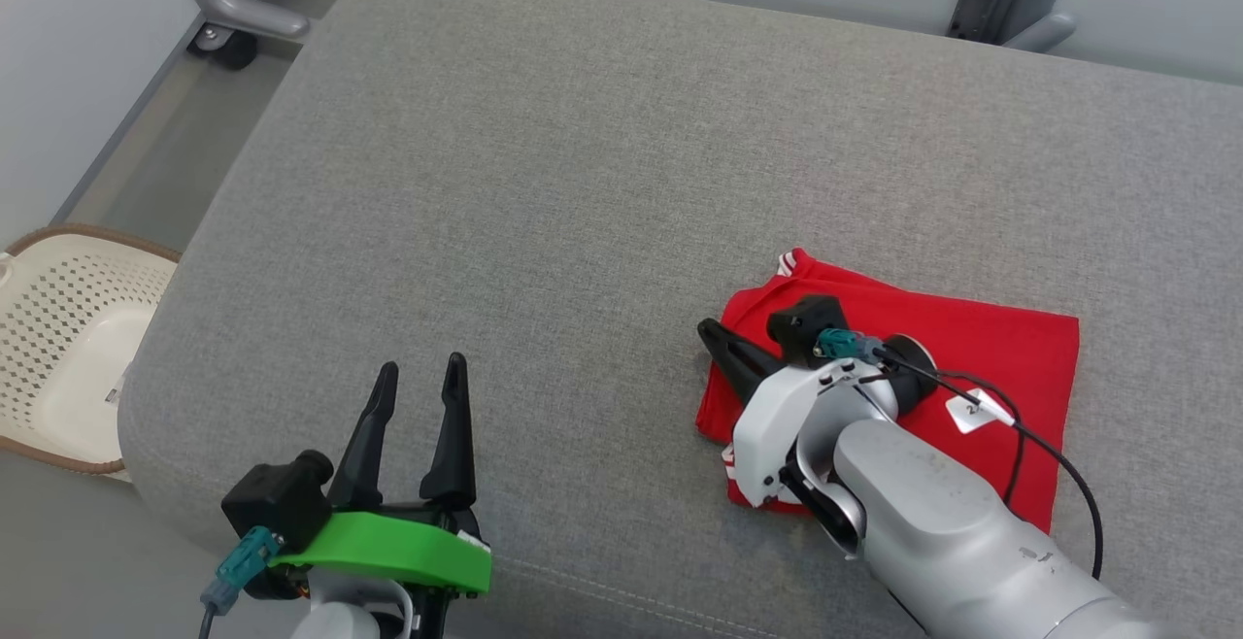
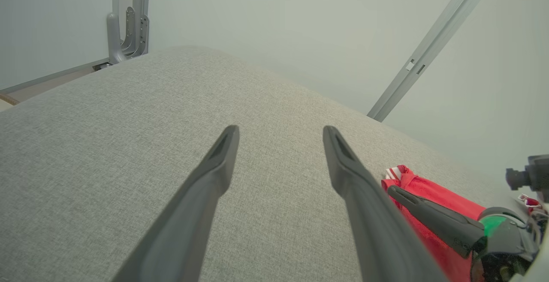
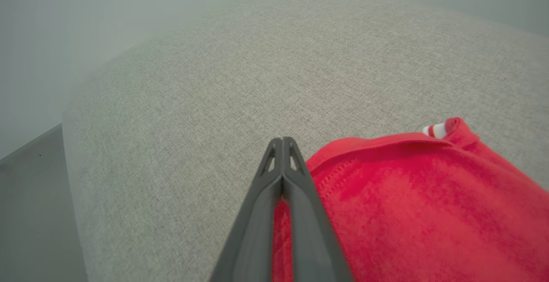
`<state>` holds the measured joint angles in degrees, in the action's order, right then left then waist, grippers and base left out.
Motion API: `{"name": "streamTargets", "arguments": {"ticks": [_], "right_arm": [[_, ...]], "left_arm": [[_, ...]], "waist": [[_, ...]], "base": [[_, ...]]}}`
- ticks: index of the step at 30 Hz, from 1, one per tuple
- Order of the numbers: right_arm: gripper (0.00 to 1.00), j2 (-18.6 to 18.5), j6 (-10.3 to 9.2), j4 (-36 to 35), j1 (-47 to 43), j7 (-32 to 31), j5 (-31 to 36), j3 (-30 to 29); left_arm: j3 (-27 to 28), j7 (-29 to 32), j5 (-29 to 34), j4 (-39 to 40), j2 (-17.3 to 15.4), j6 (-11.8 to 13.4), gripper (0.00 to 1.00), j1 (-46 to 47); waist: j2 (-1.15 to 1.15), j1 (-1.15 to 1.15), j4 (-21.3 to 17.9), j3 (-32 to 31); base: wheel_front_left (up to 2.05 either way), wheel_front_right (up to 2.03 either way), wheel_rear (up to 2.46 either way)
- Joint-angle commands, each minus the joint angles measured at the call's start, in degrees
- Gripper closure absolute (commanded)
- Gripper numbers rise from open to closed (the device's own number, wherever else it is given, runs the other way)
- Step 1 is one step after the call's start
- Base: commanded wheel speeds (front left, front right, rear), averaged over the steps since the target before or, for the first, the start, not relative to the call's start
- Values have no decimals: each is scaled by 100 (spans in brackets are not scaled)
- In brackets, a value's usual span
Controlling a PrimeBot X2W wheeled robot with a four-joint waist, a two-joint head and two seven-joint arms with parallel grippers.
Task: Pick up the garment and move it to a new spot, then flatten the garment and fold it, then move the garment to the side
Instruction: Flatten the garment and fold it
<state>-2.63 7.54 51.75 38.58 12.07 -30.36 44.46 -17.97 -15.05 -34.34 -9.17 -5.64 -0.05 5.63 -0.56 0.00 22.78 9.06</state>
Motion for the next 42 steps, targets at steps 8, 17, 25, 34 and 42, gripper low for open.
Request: {"name": "streamTargets", "arguments": {"ticks": [8, 17, 25, 34, 42], "right_arm": [[100, -206, -10, 448, 205, 304, 228, -602], [100, -197, -10, 992, 331, 313, 738, -1081], [100, -153, -10, 1608, 649, 274, 900, -1186], [100, -98, -10, 1994, 1030, 206, 1140, -1058], [100, -44, -10, 1913, 998, 22, 1128, -547]], "left_arm": [[48, -16, 97, 17, -18, -14, 0, -129], [-59, 2, 93, -6, 1, -53, 0, -67], [-137, 7, 65, -53, 33, -76, 0, 4], [-171, -7, 34, -98, 81, -109, 0, 40], [-149, -11, 36, -129, 121, -117, 0, 66]], "waist": [[56, 0, -184, -118], [56, 0, -60, -105], [56, 0, 267, -62], [56, 0, 553, 34], [56, 0, 588, 82]], "base": [[0, 0, 0], [0, 0, 0], [0, 0, 0], [0, 0, 0], [0, 0, 0]]}}
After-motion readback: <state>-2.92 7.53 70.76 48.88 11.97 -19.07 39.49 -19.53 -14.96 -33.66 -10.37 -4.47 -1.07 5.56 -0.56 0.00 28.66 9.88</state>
